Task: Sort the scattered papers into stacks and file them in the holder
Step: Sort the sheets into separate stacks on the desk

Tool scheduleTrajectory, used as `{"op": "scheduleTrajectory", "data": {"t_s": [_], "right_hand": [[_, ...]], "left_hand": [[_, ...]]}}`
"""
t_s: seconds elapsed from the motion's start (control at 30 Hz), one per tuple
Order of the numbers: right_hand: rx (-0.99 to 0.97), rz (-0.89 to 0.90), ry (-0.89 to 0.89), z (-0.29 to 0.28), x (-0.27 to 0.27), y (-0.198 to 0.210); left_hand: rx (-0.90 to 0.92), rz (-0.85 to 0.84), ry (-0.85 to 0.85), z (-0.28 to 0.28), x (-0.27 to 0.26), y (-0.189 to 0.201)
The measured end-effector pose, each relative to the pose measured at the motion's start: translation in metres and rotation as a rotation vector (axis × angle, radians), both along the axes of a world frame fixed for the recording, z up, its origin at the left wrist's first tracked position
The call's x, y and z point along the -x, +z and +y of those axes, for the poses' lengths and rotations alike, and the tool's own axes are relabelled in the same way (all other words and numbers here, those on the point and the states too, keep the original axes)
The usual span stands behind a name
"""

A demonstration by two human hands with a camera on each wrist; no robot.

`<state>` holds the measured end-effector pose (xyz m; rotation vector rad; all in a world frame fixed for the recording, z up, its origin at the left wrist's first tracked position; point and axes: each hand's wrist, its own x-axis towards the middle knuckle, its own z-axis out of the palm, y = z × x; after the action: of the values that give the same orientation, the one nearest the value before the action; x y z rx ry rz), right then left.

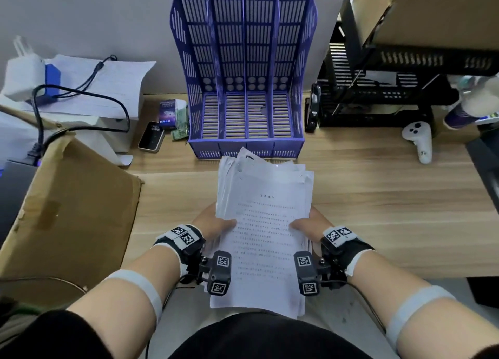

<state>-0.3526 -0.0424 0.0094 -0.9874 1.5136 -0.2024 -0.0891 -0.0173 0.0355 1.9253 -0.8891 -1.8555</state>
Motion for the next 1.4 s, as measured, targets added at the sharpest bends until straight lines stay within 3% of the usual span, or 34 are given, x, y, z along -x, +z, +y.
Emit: {"op": "scheduleTrajectory", "data": {"t_s": [0.13, 0.27, 0.43, 0.53, 0.6, 0.7, 0.87, 0.97, 1.1, 1.2, 1.4], "right_hand": [[0.065, -0.072, -0.187, -0.014, 0.008, 0.008], [0.152, -0.179, -0.383, -0.034, 0.005, 0.046], [0.491, -0.232, -0.439, -0.045, -0.009, 0.119], [0.678, -0.351, -0.374, -0.033, -0.017, 0.145], [0.694, -0.315, -0.307, -0.024, -0.018, 0.138], [0.68, -0.186, -0.285, -0.012, -0.015, 0.117], [0.655, -0.154, -0.371, -0.011, -0.018, 0.119], [0.641, -0.203, -0.458, -0.019, -0.014, 0.125], [0.686, -0.256, -0.383, -0.014, 0.0, 0.125], [0.593, -0.216, -0.424, -0.008, 0.005, 0.11], [0.421, -0.075, -0.292, -0.006, 0.005, 0.093]], "left_hand": [[0.065, 0.254, 0.128, -0.004, -0.007, 0.024], [0.239, 0.287, 0.068, -0.022, -0.015, 0.052], [0.469, 0.332, 0.183, -0.045, -0.011, 0.084], [0.567, 0.302, 0.294, -0.046, -0.008, 0.085], [0.621, 0.237, 0.333, -0.045, -0.003, 0.079], [0.754, 0.16, 0.193, -0.042, 0.005, 0.071], [0.815, -0.005, 0.118, -0.05, 0.022, 0.072], [0.814, 0.051, 0.199, -0.053, 0.026, 0.077], [0.89, 0.077, 0.157, -0.052, 0.023, 0.083], [0.88, 0.065, 0.086, -0.053, 0.026, 0.078], [0.725, 0.017, 0.052, -0.048, 0.034, 0.055]]}}
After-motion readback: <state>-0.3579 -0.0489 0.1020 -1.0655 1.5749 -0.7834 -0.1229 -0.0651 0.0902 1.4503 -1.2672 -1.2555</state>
